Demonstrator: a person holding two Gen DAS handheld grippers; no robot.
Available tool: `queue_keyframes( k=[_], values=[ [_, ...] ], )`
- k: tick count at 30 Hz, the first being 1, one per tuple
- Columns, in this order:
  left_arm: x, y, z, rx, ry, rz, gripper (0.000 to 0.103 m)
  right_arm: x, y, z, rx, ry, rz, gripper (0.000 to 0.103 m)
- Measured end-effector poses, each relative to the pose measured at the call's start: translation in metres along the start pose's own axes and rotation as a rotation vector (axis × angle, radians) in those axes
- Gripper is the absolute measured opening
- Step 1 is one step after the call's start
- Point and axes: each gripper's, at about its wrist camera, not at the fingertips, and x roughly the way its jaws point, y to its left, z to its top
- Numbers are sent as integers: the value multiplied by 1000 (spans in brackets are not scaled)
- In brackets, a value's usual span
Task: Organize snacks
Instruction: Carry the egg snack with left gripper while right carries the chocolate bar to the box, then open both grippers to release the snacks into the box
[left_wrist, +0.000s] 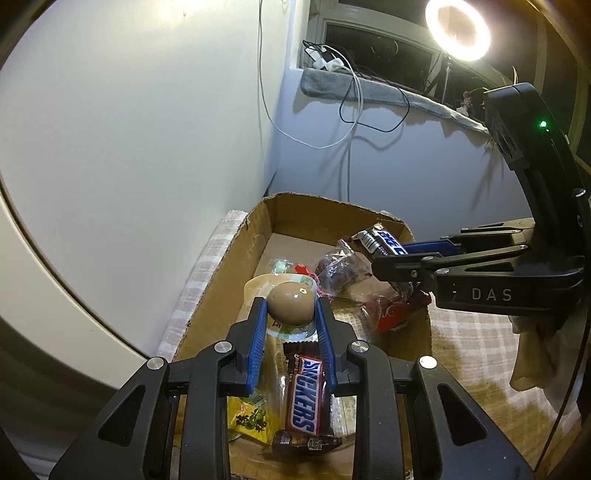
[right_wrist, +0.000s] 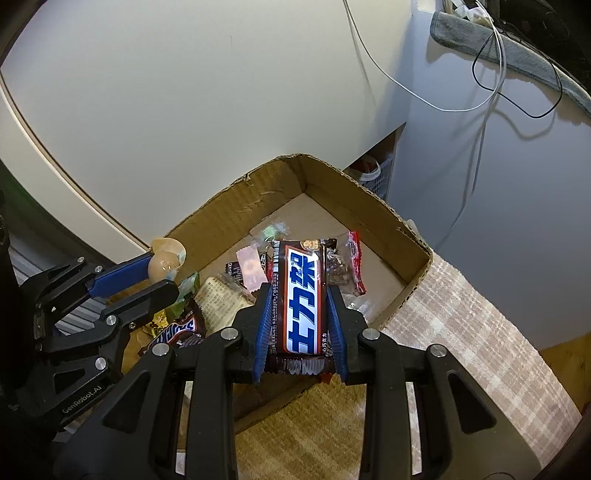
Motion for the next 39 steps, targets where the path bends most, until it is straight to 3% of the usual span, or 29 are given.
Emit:
queue_keyframes(
  k=[13, 14, 16, 19, 20, 23, 25, 29, 39],
  values=[
    [6, 5, 0, -7, 12, 13, 27, 7, -1, 4, 0, 3, -18, 30],
    [6, 5, 0, -8, 13, 13, 30, 6, -1, 4, -2, 2, -21, 31],
    [5, 5, 0, -10, 9, 17, 35, 5, -1, 4, -3, -3, -29, 50],
    [4, 6, 0, -6, 6, 22, 36, 2, -1, 4, -6, -14, -37, 54],
    [4, 6, 0, -6, 7, 21, 39, 1, -1, 4, -5, -15, -37, 54],
    [2, 6, -1, -3, 1, 26, 67, -1, -2, 4, -6, -19, -46, 60],
    [0, 5, -2, 0, -4, 31, 68, -4, -2, 3, -7, -28, -54, 72],
    [-2, 6, -3, 0, -4, 46, 81, -9, -4, 2, -1, -44, -60, 81],
    [-4, 6, -5, -8, 14, 59, 81, -17, -2, -2, 3, -56, -66, 84]
  ],
)
